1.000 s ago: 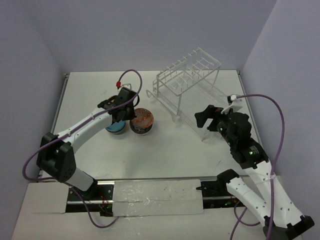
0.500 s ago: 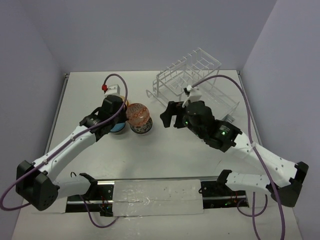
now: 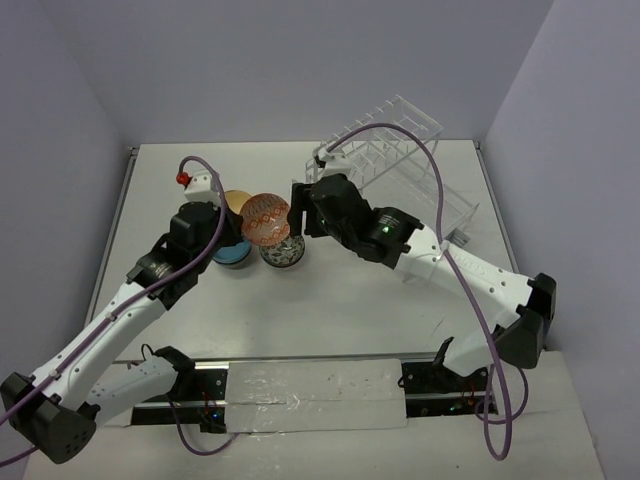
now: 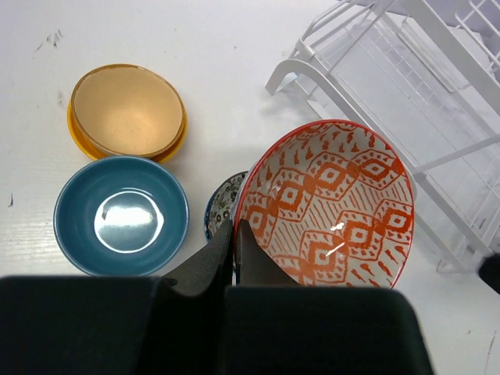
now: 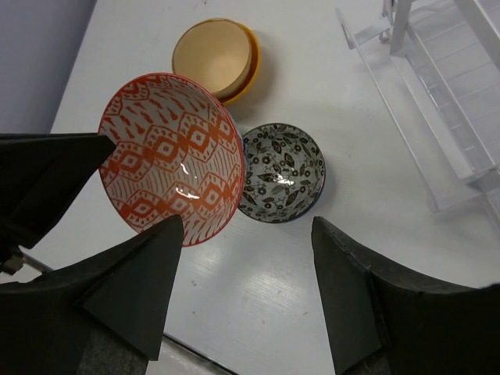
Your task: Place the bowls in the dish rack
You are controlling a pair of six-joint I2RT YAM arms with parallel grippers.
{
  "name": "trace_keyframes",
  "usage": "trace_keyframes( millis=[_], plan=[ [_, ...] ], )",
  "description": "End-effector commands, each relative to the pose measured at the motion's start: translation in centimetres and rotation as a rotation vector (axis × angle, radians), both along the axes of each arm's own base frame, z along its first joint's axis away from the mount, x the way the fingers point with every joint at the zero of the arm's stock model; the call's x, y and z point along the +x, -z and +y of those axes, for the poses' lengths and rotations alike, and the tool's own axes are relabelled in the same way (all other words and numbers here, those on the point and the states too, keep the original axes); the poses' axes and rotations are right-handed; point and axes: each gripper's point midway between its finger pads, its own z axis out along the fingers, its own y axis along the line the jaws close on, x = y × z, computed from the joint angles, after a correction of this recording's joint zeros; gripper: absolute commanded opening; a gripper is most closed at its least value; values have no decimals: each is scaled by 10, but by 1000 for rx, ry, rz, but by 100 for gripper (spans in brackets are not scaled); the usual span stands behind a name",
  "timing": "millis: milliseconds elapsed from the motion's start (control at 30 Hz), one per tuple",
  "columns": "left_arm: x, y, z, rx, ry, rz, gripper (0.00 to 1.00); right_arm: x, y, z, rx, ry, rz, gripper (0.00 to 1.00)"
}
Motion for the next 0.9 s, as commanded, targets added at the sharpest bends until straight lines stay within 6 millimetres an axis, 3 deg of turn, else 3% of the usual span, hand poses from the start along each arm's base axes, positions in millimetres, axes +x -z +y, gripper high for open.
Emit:
trace_keyframes(
  millis=[0,167,400,633,833,867],
  plan=[
    [2,-36,-8,-70,38,-120,0,3,-14,13,22,-19,-8,73],
    [1,-39,-11,-84,56,-125,0,7,-9,29,18,-54,8,71],
    [-2,-45,-15,-101,81,-138,0,16,8,42,-23,-65,31,52],
    [-6,-49,-12,-99,84,-151,0,24,18,47,-52,-53,42,43],
    [-5,-47,-13,-93,89,-144,0,30,17,43,-71,-26,28,24],
    [-5,-47,-14,-95,90,-143,0,31,16,42,-74,-20,24,17]
  ],
)
